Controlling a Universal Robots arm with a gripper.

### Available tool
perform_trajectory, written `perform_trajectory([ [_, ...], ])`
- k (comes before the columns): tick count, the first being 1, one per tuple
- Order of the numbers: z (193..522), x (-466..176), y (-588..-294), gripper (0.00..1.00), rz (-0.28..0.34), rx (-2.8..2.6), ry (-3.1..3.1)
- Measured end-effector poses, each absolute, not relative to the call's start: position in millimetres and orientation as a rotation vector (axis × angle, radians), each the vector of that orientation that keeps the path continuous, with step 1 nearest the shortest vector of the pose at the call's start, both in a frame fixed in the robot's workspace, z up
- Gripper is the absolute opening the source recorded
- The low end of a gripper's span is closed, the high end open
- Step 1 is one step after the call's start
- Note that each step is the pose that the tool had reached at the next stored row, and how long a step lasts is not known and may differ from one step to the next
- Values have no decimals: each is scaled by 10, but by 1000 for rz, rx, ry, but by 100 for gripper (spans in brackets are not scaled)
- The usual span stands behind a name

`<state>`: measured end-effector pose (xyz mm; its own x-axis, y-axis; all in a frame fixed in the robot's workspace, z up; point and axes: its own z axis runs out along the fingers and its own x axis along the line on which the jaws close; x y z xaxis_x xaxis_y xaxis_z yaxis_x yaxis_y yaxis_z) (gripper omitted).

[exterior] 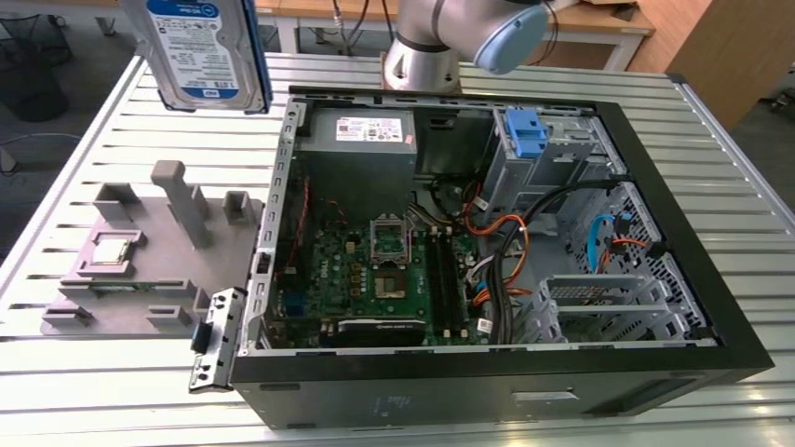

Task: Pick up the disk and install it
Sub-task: 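Pick up the disk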

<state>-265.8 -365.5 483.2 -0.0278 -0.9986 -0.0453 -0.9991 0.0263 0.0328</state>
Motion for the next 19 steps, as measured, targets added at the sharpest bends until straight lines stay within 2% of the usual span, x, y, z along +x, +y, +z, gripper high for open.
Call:
perform_trajectory([
  [19,4826,-1968,-3656,35,87,-2184,2244],
])
